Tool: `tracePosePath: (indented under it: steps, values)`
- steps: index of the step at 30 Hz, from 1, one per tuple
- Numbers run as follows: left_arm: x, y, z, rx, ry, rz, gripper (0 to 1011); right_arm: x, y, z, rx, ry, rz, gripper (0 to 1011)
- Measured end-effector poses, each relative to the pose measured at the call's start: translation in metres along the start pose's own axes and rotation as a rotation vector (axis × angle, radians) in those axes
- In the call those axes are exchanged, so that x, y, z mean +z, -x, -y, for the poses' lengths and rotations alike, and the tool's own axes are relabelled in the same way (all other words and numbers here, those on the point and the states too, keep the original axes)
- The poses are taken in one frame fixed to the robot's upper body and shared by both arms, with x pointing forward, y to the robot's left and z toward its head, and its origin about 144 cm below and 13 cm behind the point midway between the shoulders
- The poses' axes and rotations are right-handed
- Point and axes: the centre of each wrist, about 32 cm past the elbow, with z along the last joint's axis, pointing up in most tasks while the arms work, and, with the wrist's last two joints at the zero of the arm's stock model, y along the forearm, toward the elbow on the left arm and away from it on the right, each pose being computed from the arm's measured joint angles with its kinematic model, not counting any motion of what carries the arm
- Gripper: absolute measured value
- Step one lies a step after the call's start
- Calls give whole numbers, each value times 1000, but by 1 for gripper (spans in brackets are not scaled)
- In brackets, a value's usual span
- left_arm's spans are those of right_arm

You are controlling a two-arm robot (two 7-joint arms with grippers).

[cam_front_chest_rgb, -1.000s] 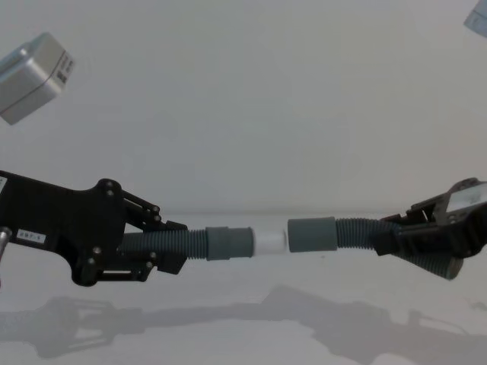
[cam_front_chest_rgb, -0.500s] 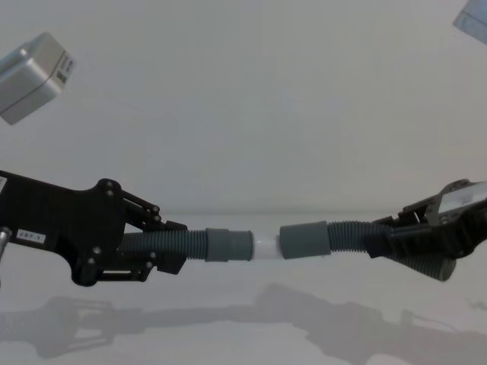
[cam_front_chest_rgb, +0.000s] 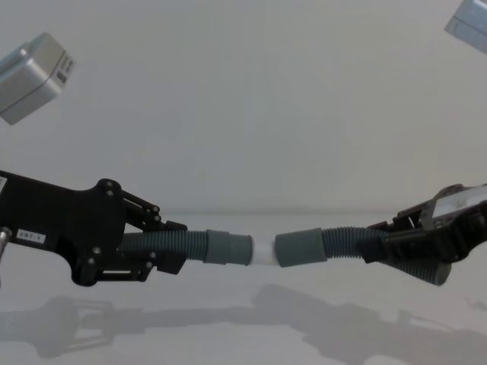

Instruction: Use both hands to pick up one end of the pipe from the table, align the ends, and insert them.

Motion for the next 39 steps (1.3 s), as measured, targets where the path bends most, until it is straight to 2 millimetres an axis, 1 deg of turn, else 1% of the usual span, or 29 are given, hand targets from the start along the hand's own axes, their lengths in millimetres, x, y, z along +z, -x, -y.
tracePosePath:
  steps: [39]
  values:
    - [0,0,0,0,0,0,320,-3,2,-1,6,16,-15,265]
